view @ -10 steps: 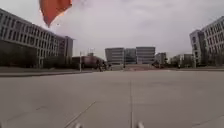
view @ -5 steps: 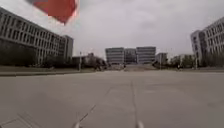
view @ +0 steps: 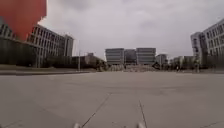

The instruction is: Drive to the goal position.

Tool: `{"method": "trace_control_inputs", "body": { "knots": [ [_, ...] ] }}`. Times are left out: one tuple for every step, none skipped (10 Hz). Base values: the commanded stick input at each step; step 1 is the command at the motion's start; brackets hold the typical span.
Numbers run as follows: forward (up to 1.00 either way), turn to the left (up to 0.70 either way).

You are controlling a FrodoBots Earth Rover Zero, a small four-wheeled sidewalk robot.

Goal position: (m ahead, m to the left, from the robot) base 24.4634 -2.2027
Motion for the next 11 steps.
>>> {"method": "trace_control_inputs", "body": {
  "knots": [
    [0.85, 0.00],
    [0.85, 0.00],
    [0.85, 0.00],
    [0.85, 0.00],
    [0.85, 0.00],
    [0.85, 0.00],
    [0.85, 0.00],
    [0.85, 0.00],
    [0.85, 0.00],
    [0.85, 0.00],
    [0.85, 0.00]
  ]
}}
